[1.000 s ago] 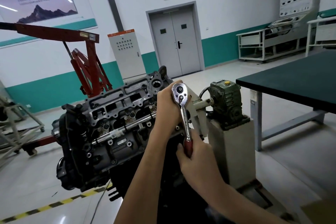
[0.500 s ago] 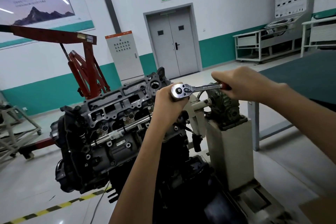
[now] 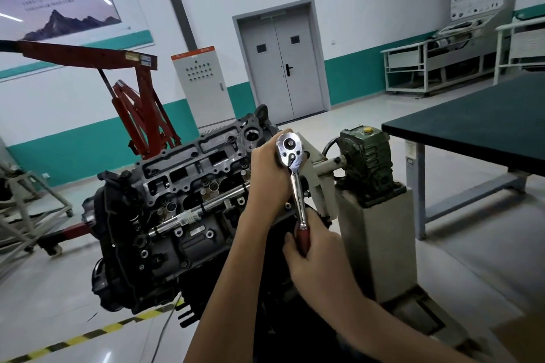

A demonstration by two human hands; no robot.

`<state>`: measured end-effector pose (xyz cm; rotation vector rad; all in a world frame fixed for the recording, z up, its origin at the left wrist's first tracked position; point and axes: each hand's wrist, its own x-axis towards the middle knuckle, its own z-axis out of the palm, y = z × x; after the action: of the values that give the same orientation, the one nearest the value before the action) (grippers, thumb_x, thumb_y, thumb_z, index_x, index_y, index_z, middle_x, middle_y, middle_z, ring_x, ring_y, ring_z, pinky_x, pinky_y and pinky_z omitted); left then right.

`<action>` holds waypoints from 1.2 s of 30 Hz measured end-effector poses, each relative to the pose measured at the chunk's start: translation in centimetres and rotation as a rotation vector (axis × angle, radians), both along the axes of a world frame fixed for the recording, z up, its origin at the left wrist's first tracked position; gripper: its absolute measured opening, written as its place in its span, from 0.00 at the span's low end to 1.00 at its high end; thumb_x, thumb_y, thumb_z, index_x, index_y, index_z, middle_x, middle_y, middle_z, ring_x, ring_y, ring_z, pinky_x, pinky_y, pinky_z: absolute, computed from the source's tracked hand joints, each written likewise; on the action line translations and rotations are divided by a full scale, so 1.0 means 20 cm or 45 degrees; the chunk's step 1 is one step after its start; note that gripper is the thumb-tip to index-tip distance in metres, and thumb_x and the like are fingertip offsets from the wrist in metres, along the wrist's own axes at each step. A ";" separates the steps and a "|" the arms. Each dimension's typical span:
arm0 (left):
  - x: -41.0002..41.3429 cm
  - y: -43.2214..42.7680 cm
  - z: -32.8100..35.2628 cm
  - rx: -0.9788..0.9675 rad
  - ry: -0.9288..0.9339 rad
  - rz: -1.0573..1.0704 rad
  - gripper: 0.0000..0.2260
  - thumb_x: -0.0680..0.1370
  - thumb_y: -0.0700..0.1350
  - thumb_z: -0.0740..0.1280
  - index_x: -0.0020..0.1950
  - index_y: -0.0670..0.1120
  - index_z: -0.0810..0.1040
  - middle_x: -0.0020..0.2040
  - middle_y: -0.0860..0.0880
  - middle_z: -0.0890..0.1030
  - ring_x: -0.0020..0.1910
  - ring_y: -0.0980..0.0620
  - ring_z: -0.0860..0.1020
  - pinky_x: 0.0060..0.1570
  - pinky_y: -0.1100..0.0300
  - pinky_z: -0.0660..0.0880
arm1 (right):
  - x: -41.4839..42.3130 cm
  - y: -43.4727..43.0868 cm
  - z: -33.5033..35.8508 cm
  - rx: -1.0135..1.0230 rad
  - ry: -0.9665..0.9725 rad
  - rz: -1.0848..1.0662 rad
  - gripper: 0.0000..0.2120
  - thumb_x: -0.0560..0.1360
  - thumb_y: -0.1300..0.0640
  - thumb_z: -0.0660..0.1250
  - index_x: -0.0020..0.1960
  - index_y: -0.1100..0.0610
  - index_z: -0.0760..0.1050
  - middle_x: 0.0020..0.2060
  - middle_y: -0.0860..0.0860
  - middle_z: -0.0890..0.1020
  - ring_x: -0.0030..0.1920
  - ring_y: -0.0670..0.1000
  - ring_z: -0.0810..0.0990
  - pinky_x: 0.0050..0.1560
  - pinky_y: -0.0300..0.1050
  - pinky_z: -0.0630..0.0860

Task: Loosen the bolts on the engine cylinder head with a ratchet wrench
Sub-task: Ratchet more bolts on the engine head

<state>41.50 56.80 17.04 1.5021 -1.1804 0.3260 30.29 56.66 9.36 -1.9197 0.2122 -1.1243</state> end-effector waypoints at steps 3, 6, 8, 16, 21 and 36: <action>-0.01 0.00 0.01 0.049 0.044 0.014 0.15 0.71 0.29 0.66 0.30 0.45 0.68 0.27 0.56 0.69 0.28 0.59 0.64 0.29 0.66 0.64 | -0.06 -0.19 -0.01 -0.228 0.114 -0.040 0.06 0.70 0.65 0.66 0.42 0.58 0.71 0.22 0.47 0.71 0.25 0.42 0.73 0.24 0.26 0.62; -0.02 0.01 0.02 0.103 0.071 -0.038 0.15 0.70 0.28 0.66 0.31 0.46 0.71 0.25 0.56 0.72 0.25 0.61 0.66 0.27 0.68 0.64 | -0.15 -0.48 0.08 -0.591 0.403 -0.003 0.06 0.73 0.60 0.66 0.47 0.54 0.69 0.26 0.48 0.75 0.24 0.45 0.74 0.25 0.35 0.72; -0.02 0.02 0.03 0.108 0.068 -0.060 0.11 0.71 0.29 0.66 0.32 0.42 0.73 0.27 0.54 0.72 0.26 0.59 0.65 0.27 0.67 0.63 | -0.18 -0.66 0.22 -0.888 0.463 -0.069 0.08 0.72 0.61 0.66 0.47 0.52 0.69 0.27 0.43 0.73 0.24 0.42 0.74 0.24 0.29 0.66; -0.03 0.02 0.02 0.071 0.068 -0.048 0.12 0.71 0.31 0.68 0.35 0.48 0.76 0.30 0.50 0.76 0.30 0.56 0.70 0.32 0.63 0.68 | -0.11 -0.80 0.50 -1.230 0.442 -0.443 0.12 0.65 0.65 0.72 0.42 0.59 0.69 0.26 0.48 0.68 0.25 0.51 0.65 0.30 0.40 0.63; -0.03 -0.02 0.00 -0.066 -0.065 -0.016 0.09 0.69 0.33 0.67 0.33 0.44 0.72 0.27 0.50 0.73 0.29 0.59 0.66 0.30 0.66 0.63 | -0.15 -0.50 0.13 -0.630 0.389 -0.382 0.08 0.71 0.61 0.67 0.48 0.56 0.71 0.25 0.43 0.69 0.25 0.39 0.69 0.23 0.32 0.66; -0.02 -0.02 0.02 0.024 -0.033 -0.004 0.17 0.68 0.27 0.65 0.29 0.46 0.64 0.26 0.50 0.68 0.28 0.58 0.63 0.28 0.66 0.61 | -0.17 -0.45 0.08 -0.594 0.407 -0.069 0.13 0.71 0.62 0.68 0.44 0.49 0.66 0.25 0.44 0.72 0.22 0.45 0.72 0.23 0.29 0.65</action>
<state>41.01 56.37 17.36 1.5164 -1.2091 0.3334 26.98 47.73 10.99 -2.5237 0.1869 -0.9526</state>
